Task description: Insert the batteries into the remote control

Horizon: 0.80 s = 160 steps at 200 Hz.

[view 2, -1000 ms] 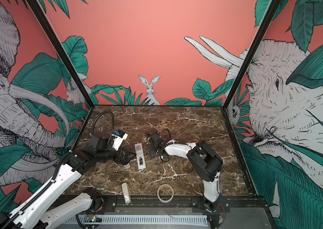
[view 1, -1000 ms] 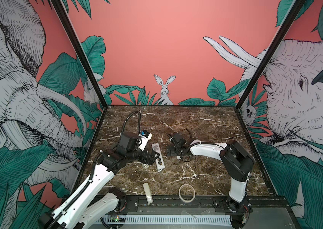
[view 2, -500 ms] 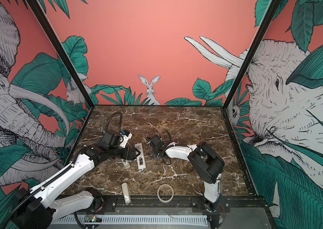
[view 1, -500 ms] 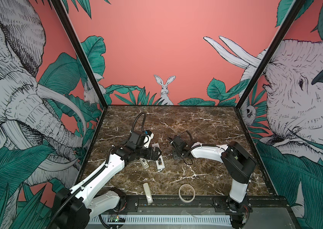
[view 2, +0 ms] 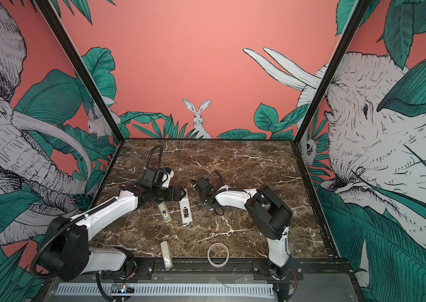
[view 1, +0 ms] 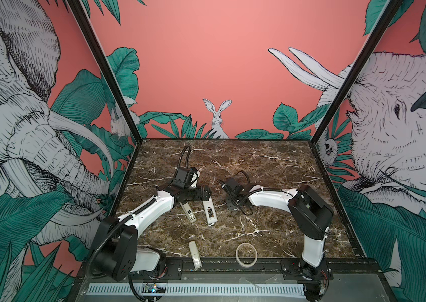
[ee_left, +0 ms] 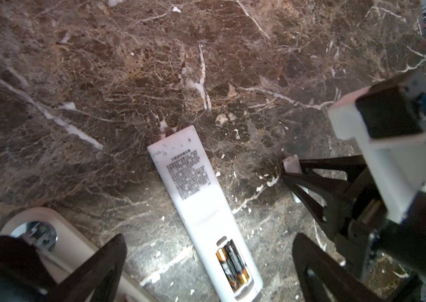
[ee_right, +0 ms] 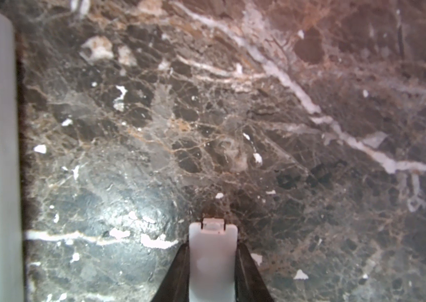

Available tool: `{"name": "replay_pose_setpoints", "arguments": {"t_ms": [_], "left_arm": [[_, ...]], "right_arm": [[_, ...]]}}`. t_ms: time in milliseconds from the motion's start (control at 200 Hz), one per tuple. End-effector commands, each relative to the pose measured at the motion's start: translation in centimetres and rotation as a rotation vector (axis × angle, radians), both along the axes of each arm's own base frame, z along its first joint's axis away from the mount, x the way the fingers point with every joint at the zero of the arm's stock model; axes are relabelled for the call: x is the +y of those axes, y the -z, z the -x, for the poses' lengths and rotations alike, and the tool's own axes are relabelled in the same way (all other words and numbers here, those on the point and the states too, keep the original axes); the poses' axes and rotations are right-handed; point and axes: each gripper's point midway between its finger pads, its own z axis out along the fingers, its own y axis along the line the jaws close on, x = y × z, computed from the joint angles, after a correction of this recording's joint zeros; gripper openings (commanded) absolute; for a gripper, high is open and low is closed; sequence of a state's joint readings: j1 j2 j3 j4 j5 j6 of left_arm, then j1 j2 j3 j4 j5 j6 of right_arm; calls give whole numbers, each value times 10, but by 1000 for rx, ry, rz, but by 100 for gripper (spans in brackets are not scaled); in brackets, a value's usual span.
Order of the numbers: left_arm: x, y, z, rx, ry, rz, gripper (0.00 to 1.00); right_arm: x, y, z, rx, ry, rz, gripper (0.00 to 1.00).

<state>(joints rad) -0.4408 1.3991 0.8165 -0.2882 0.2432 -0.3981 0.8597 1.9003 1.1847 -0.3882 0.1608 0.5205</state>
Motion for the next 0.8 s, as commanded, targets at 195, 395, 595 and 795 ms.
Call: {"name": "replay_pose_setpoints", "arguments": {"t_ms": [195,395,595,795], "left_arm": [[-24,18,-52,-74,53,44,99],[-22,31,-71,-70,52,21,99],[-31,43,-79,-29,89,78,99],[-43,47,-68,17,124,160,99]], "right_arm": [[1,-10,31,-22,-167,-48,23],[-11,-22,47,-56,-168,-104,22],[-23,-31,57,-83,-146,-134,22],[-30,-42,58,-116,-149,-141,22]]}}
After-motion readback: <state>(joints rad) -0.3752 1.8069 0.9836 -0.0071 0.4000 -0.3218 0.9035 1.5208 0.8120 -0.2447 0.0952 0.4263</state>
